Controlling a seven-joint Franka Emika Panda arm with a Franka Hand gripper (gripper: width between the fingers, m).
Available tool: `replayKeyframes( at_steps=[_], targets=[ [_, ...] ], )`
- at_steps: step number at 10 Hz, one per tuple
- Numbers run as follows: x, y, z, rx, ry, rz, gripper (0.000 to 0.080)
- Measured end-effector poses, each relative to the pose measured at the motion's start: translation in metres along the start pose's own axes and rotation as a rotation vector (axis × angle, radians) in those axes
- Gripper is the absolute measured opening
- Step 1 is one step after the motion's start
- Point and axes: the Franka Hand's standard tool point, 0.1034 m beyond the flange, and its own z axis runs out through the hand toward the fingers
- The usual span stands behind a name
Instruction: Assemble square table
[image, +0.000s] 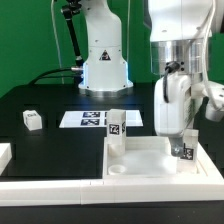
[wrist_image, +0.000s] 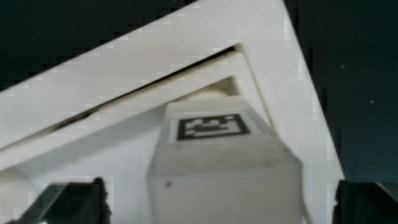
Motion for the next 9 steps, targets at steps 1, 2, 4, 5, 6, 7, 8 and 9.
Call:
replayKeyframes(
  at_steps=[1,2,4,5,6,7,8,9],
  targets=[
    [0.009,0.002,-0.013,0.024,-0.011,-0.059,0.0647],
    [0.017,0.005,-0.023,0.030,-0.016,-0.085,0.0647],
    [0.020,0.006,-0.024,0.030,-0.014,-0.099,0.0648],
    [0.020,0.006,-0.023,0.029,-0.012,-0.101,0.0648],
    [0.020,0.006,-0.023,0.029,-0.012,-0.101,0.0648],
    [0.020,0.006,-0.023,0.028,-0.011,-0.101,0.0648],
    [0.021,0.007,-0.022,0.028,-0.011,-0.107,0.0648],
    [0.028,0.006,-0.025,0.033,-0.008,-0.159,0.0648]
  ],
)
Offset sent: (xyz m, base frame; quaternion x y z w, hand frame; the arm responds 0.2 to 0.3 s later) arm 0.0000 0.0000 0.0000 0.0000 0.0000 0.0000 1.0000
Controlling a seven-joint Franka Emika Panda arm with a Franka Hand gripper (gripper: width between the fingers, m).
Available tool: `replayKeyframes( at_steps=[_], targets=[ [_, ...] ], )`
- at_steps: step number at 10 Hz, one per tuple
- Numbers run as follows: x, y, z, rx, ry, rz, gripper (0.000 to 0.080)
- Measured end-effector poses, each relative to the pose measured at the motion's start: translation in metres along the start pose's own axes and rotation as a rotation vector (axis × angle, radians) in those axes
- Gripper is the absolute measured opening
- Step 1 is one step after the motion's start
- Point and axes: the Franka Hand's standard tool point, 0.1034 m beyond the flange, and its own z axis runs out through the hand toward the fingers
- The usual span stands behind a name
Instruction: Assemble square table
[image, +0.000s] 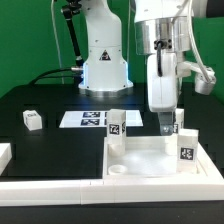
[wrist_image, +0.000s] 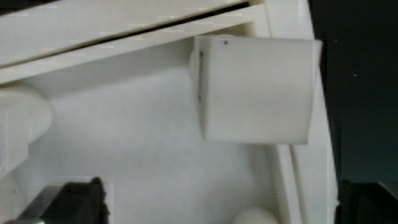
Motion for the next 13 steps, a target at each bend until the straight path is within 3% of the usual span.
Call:
replayKeyframes(
  at_steps=[2,4,5,9,10,12,13],
  targets=[
    [0.023,0.007,-0.019,0.023,-0.003,-0.103,0.0648],
    [0.048,0.014,-0.030,0.026,0.005,-0.332,0.0648],
    [0.058,0.010,-0.035,0.032,0.014,-0.428,0.0648],
    [0.059,0.011,-0.032,0.026,0.020,-0.730,0.0648],
    [0.069,0.011,-0.034,0.036,0.033,-0.837,0.0648],
    [0.124,0.036,-0.042,0.067,0.077,-1.120,0.0648],
    [0.149,0.049,-0.042,0.064,0.099,-1.225,0.0648]
  ],
)
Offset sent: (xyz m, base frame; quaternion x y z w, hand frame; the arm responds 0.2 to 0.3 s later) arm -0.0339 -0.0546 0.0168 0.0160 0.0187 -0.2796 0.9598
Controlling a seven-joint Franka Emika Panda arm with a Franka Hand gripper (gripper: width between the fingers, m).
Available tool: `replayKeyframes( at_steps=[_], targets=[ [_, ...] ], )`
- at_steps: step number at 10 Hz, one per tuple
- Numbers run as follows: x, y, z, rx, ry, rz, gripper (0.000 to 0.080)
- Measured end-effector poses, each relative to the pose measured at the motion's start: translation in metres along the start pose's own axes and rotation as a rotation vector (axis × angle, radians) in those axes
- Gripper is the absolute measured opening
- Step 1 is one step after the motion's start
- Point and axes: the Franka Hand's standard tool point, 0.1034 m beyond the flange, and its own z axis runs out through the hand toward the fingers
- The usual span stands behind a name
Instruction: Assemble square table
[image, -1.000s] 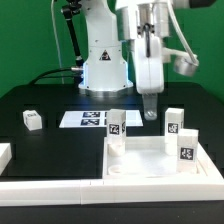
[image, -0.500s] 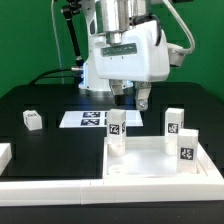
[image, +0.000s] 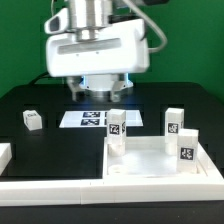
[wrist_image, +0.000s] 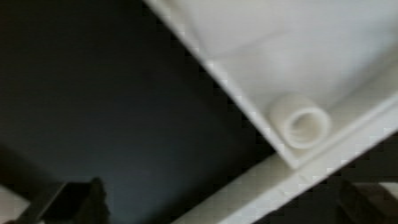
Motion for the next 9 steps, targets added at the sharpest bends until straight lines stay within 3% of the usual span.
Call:
replayKeyframes(
  at_steps=[2,3,8,9],
  targets=[
    [-0.006,0.060,0.004,-0.042,0.020,-0.208,0.0648],
    [-0.008,0.075,0.006,-0.061,0.024,-0.263,0.0648],
    [-0.006,0.076,0.007,-0.081,0.007,-0.536,0.0648],
    [-0.010,0.083,0.011,-0.080,-0.024,-0.613,0.0648]
  ],
)
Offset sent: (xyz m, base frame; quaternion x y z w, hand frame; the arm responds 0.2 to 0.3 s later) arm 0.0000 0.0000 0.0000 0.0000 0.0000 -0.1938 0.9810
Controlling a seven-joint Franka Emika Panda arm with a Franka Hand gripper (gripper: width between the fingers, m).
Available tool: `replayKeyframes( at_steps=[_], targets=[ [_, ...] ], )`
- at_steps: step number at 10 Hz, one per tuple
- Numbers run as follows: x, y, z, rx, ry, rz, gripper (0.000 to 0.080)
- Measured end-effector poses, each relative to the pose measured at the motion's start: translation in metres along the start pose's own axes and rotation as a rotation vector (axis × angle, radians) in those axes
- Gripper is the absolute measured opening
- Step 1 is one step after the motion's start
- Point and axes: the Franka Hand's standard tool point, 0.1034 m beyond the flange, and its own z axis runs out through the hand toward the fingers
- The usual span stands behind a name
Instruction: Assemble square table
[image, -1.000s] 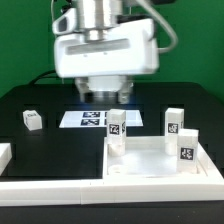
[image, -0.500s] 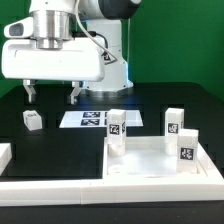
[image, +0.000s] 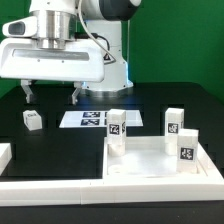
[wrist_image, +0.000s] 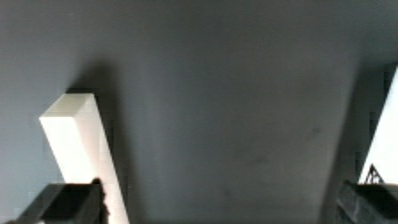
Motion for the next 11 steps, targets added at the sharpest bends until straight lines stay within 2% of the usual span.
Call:
replayKeyframes(
  at_steps=[1,2,4,5,6,9,10,11],
  targets=[
    [-0.017,0.003,0.009,0.028,-0.069,-0.067,0.0648],
    [-0.030,0.006,0.017,0.031,-0.122,-0.149,0.0648],
    [-0.057,0.012,0.026,0.008,-0.140,-0.291,0.0648],
    [-0.069,0.021,0.028,-0.028,-0.124,-0.373,0.0648],
    [-0.069,0.018,0.028,-0.017,-0.134,-0.417,0.0648],
    [-0.069,0.020,0.028,-0.018,-0.135,-0.485,0.0648],
    [-0.073,0.020,0.030,0.003,-0.157,-0.489,0.0648],
    [-0.082,0.025,0.032,0.052,-0.206,-0.471,0.0648]
  ],
)
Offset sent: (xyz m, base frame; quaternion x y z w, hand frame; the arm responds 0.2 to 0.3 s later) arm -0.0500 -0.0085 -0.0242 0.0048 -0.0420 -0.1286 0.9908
